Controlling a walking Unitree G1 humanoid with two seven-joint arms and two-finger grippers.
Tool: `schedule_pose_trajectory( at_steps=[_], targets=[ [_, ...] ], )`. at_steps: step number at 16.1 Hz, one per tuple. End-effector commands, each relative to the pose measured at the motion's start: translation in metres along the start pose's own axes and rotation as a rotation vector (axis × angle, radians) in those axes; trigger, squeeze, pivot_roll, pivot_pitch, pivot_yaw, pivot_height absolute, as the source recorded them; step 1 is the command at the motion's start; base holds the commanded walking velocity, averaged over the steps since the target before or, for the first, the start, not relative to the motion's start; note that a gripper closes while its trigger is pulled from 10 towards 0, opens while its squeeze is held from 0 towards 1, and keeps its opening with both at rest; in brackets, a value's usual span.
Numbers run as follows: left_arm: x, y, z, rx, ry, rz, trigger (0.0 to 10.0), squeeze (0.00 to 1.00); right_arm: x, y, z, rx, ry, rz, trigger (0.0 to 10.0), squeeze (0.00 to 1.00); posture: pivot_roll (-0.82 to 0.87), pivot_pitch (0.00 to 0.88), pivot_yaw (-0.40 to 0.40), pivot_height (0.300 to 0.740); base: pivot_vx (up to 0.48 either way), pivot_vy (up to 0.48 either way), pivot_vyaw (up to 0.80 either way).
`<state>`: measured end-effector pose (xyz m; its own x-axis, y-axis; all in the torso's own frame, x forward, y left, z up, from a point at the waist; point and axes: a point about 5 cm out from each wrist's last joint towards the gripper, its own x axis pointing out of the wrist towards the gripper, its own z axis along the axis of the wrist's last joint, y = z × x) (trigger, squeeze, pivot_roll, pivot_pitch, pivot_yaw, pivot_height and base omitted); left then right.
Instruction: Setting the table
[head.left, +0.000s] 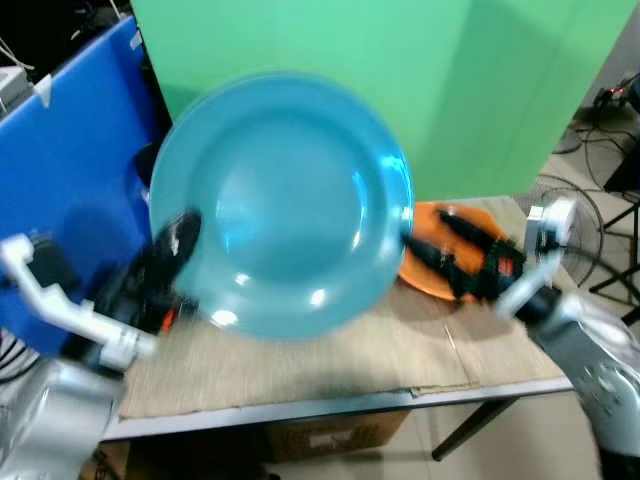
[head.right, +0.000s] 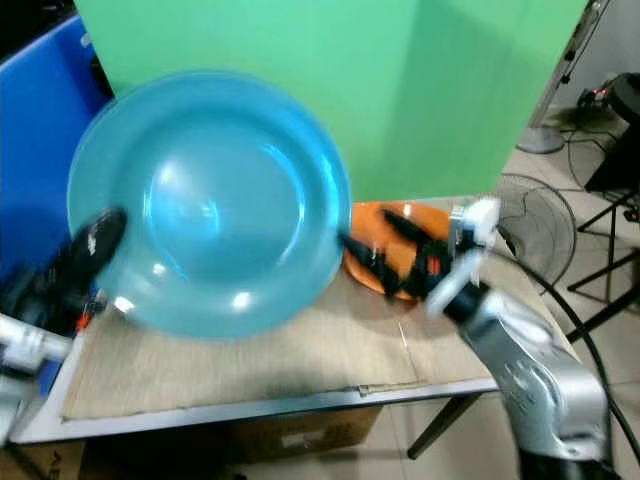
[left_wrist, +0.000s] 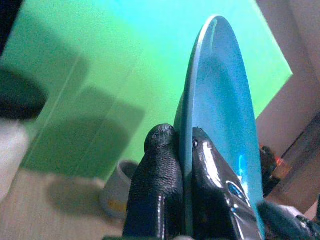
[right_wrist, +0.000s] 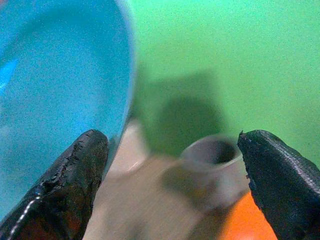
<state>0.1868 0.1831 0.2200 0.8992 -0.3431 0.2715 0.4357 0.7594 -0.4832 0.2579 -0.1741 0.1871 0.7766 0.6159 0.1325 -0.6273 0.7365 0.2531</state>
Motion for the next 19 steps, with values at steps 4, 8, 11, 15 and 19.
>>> schedule_pose_trajectory(
  at_steps=[4,8,11,15,19],
  targets=[
    [0.034,-0.008,0.005,0.101,-0.042,-0.065,0.0,0.0,-0.015,-0.02,0.022,0.031,-0.136,-0.332,10.0,0.0,-0.07,0.0,0.082,0.74,0.0,0.0,-0.74],
    [0.06,-0.016,0.006,0.154,-0.114,-0.06,0.0,0.0,-0.017,-0.013,0.016,-0.024,-0.084,-0.423,10.0,0.0,-0.1,0.0,0.078,0.74,0.0,0.0,-0.76],
    [0.053,-0.001,-0.004,0.34,-0.067,0.171,10.0,0.0,-0.015,-0.011,0.013,-0.082,-0.041,-0.501,10.0,0.0,-0.1,0.0,0.038,0.74,0.0,0.0,-0.77],
    [0.038,0.004,-0.009,0.58,-0.023,0.263,10.0,0.0,-0.003,-0.004,0.008,-0.116,-0.012,-0.453,10.0,0.0,-0.07,0.0,0.004,0.74,0.0,0.0,-0.78],
    [0.05,-0.021,0.004,0.628,-0.157,0.139,10.0,0.0,0.004,0.002,0.007,-0.125,-0.015,-0.426,10.0,0.0,-0.06,0.0,0.01,0.74,0.0,0.0,-0.78]
  ],
)
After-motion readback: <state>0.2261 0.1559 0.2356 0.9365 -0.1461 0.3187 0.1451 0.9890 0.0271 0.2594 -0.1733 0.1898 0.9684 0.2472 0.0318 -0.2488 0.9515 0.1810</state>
